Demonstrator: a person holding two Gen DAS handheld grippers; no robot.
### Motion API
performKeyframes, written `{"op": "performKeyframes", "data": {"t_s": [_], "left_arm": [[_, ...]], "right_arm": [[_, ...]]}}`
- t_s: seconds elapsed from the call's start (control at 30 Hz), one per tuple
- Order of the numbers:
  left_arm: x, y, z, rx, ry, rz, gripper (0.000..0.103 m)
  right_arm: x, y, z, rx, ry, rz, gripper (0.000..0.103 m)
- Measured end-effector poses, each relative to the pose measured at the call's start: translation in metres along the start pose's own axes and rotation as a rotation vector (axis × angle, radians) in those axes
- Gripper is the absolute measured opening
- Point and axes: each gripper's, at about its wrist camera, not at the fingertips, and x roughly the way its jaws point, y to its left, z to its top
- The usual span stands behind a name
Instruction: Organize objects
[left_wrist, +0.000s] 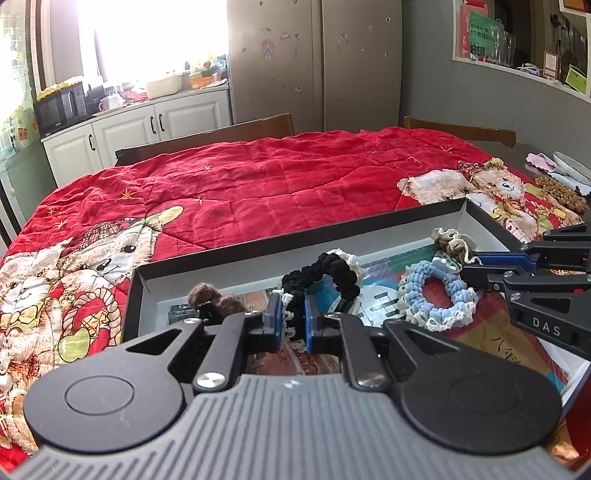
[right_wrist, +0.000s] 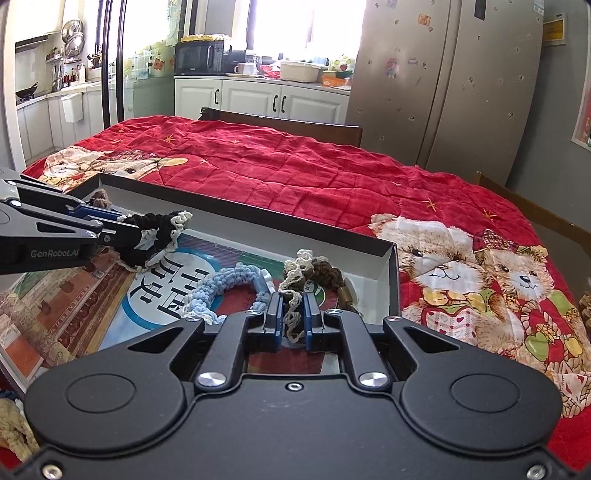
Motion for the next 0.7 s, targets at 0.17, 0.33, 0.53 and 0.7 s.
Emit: {"op": "performKeyframes", "data": {"t_s": [0.17,0.33,0.53,0.7], "left_arm": [[0.0006,-0.0009,-0.0001,0.004,0.004,0.001,0.016],[0.0013,-0.0006,-0.0002,0.004,0.010,0.001,0.018],[0.0014,-0.0006,-0.0002,0.004,0.010,0.002,0.021],[0.0013,-0.0006,-0.0002,0.005,0.011,0.001,0.027]], "right_arm": [[0.0002,0.0000,-0.0003,0.001,0.002,0.003,0.013],[0.0002,-0.0001,-0.0004,0.002,0.002,0.004,0.014],[0.0003,-0.0005,-0.0004,0.003,0.002,0.005,0.014],[0.0002,-0.0007,-0.0003,0.002,0.002,0.005,0.015]]}}
